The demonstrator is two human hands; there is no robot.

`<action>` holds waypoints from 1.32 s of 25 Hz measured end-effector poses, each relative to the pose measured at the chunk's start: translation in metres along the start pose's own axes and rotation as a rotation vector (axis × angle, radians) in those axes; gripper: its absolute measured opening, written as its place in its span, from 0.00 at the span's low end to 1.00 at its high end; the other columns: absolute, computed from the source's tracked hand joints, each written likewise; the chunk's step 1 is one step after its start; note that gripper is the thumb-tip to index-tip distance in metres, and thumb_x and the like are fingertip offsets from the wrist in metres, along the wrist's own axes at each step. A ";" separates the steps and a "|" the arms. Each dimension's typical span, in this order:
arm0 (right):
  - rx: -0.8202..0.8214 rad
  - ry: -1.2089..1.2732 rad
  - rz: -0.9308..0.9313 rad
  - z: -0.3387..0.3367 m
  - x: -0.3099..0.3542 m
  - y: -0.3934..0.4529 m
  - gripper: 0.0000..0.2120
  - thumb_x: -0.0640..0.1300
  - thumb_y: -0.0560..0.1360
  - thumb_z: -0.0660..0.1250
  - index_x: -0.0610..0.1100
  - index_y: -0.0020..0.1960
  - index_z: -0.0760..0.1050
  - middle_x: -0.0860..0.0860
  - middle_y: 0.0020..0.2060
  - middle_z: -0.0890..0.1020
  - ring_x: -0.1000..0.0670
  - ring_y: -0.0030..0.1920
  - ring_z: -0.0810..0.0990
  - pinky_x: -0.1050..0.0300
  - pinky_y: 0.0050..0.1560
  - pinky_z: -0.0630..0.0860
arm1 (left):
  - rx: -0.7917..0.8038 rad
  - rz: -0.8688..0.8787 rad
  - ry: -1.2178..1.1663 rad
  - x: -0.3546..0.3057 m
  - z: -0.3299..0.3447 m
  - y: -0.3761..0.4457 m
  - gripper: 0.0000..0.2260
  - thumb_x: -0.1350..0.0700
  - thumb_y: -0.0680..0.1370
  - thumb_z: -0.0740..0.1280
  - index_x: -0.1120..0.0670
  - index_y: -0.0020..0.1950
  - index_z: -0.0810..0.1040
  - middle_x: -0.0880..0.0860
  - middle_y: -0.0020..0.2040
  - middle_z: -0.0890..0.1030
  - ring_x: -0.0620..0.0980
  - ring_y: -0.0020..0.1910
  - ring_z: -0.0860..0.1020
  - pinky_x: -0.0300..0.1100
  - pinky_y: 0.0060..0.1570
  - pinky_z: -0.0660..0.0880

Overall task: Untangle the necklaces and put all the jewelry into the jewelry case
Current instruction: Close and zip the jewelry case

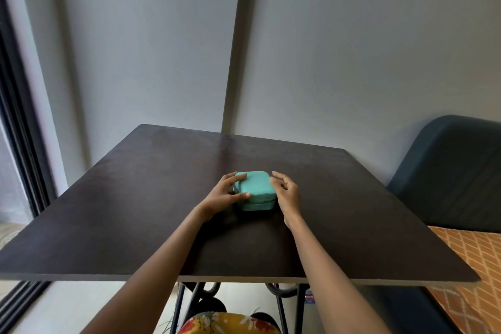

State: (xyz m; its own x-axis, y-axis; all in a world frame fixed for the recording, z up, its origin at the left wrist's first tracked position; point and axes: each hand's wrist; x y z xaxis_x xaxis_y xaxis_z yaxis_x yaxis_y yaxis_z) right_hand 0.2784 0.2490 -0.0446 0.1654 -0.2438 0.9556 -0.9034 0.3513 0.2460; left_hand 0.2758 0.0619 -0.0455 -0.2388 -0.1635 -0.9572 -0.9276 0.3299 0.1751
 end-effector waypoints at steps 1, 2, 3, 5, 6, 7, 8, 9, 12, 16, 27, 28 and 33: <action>-0.058 -0.038 -0.022 0.002 0.002 0.002 0.06 0.45 0.75 0.68 0.46 0.51 0.80 0.53 0.47 0.81 0.54 0.45 0.78 0.65 0.43 0.72 | -0.039 0.011 -0.001 0.001 0.003 0.001 0.23 0.57 0.71 0.74 0.48 0.64 0.74 0.48 0.65 0.65 0.49 0.67 0.69 0.36 0.61 0.69; -0.126 -0.095 -0.042 0.004 0.003 0.003 0.05 0.46 0.75 0.68 0.46 0.47 0.80 0.52 0.46 0.80 0.51 0.45 0.78 0.61 0.42 0.71 | -0.079 0.017 0.010 0.002 0.004 0.004 0.22 0.56 0.69 0.75 0.47 0.61 0.75 0.50 0.63 0.66 0.51 0.64 0.71 0.39 0.62 0.70; -0.183 -0.176 -0.056 0.006 0.003 0.003 0.06 0.47 0.75 0.68 0.44 0.45 0.79 0.50 0.46 0.78 0.49 0.45 0.78 0.59 0.42 0.70 | -0.107 0.023 0.039 0.003 0.006 0.006 0.22 0.55 0.68 0.77 0.46 0.59 0.76 0.51 0.61 0.66 0.51 0.62 0.72 0.43 0.63 0.71; -0.211 -0.293 -0.062 0.010 0.003 0.004 0.11 0.50 0.76 0.66 0.42 0.46 0.79 0.49 0.48 0.76 0.47 0.47 0.78 0.59 0.42 0.67 | -0.158 0.031 0.149 0.006 0.010 0.014 0.22 0.51 0.65 0.78 0.44 0.57 0.75 0.50 0.58 0.66 0.49 0.59 0.72 0.46 0.64 0.71; -0.180 -0.293 -0.056 0.011 0.002 0.005 0.12 0.51 0.77 0.65 0.42 0.48 0.79 0.48 0.50 0.75 0.47 0.49 0.77 0.59 0.44 0.68 | -0.185 0.034 0.212 0.007 0.012 0.017 0.23 0.48 0.64 0.78 0.44 0.57 0.75 0.49 0.57 0.66 0.48 0.58 0.71 0.45 0.63 0.71; -0.120 -0.262 -0.048 0.012 0.004 0.004 0.13 0.51 0.77 0.65 0.42 0.51 0.79 0.49 0.53 0.74 0.48 0.53 0.77 0.60 0.47 0.69 | -0.212 0.039 0.261 0.007 0.015 0.021 0.24 0.45 0.64 0.78 0.44 0.57 0.75 0.49 0.57 0.66 0.47 0.58 0.69 0.44 0.62 0.71; -0.040 -0.224 -0.037 0.011 0.005 0.004 0.13 0.51 0.76 0.66 0.43 0.54 0.78 0.50 0.56 0.71 0.49 0.57 0.75 0.62 0.52 0.69 | -0.237 0.036 0.304 0.006 0.018 0.024 0.26 0.43 0.63 0.77 0.45 0.57 0.74 0.49 0.57 0.65 0.46 0.58 0.68 0.42 0.60 0.70; 0.054 -0.193 -0.026 0.009 0.007 0.003 0.14 0.50 0.76 0.66 0.43 0.57 0.77 0.50 0.60 0.68 0.50 0.62 0.71 0.64 0.58 0.66 | -0.255 0.032 0.334 0.005 0.020 0.028 0.27 0.41 0.63 0.77 0.46 0.58 0.73 0.49 0.57 0.65 0.46 0.58 0.66 0.41 0.59 0.69; 0.302 -0.259 -0.037 -0.001 0.007 0.003 0.22 0.52 0.75 0.67 0.48 0.67 0.70 0.48 0.72 0.57 0.50 0.72 0.59 0.63 0.66 0.58 | -0.237 -0.010 0.385 0.005 0.019 0.041 0.24 0.43 0.67 0.74 0.48 0.59 0.72 0.50 0.55 0.64 0.46 0.57 0.65 0.43 0.59 0.70; 0.379 -0.621 -0.149 -0.003 -0.003 0.008 0.42 0.59 0.66 0.74 0.54 0.73 0.56 0.46 0.75 0.42 0.46 0.75 0.52 0.49 0.70 0.62 | -0.251 0.030 0.103 0.008 0.006 0.050 0.09 0.58 0.81 0.59 0.46 0.55 0.76 0.49 0.49 0.71 0.53 0.57 0.71 0.46 0.60 0.72; 0.271 -0.625 -0.254 0.004 -0.014 0.021 0.41 0.53 0.64 0.77 0.51 0.71 0.59 0.48 0.71 0.51 0.46 0.71 0.59 0.52 0.64 0.68 | -0.063 -0.102 0.648 0.015 -0.020 0.087 0.19 0.64 0.78 0.56 0.47 0.62 0.77 0.48 0.59 0.80 0.50 0.62 0.74 0.45 0.59 0.57; 0.276 -0.627 -0.260 0.003 -0.015 0.022 0.41 0.53 0.65 0.77 0.51 0.71 0.59 0.48 0.71 0.51 0.46 0.71 0.59 0.53 0.64 0.68 | -0.073 -0.109 0.653 0.016 -0.023 0.089 0.16 0.61 0.79 0.59 0.48 0.61 0.79 0.48 0.58 0.81 0.50 0.60 0.75 0.46 0.62 0.59; 0.270 -0.620 -0.255 0.003 -0.015 0.027 0.41 0.52 0.64 0.77 0.50 0.70 0.60 0.46 0.71 0.52 0.45 0.71 0.59 0.53 0.64 0.67 | -0.020 -0.104 0.232 0.026 -0.037 0.092 0.14 0.62 0.75 0.68 0.53 0.60 0.80 0.51 0.51 0.83 0.48 0.53 0.80 0.48 0.63 0.72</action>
State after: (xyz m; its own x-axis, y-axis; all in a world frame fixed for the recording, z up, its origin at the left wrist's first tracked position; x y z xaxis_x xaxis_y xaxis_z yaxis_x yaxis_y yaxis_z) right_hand 0.2503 0.2598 -0.0527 0.2014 -0.7844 0.5867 -0.9462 -0.0009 0.3235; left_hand 0.1737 0.0540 -0.0457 -0.1997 -0.4053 -0.8921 -0.9555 0.2825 0.0855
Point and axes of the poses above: each hand's wrist, its own y-axis towards the middle knuckle, its own z-axis out of the palm, x = y × z
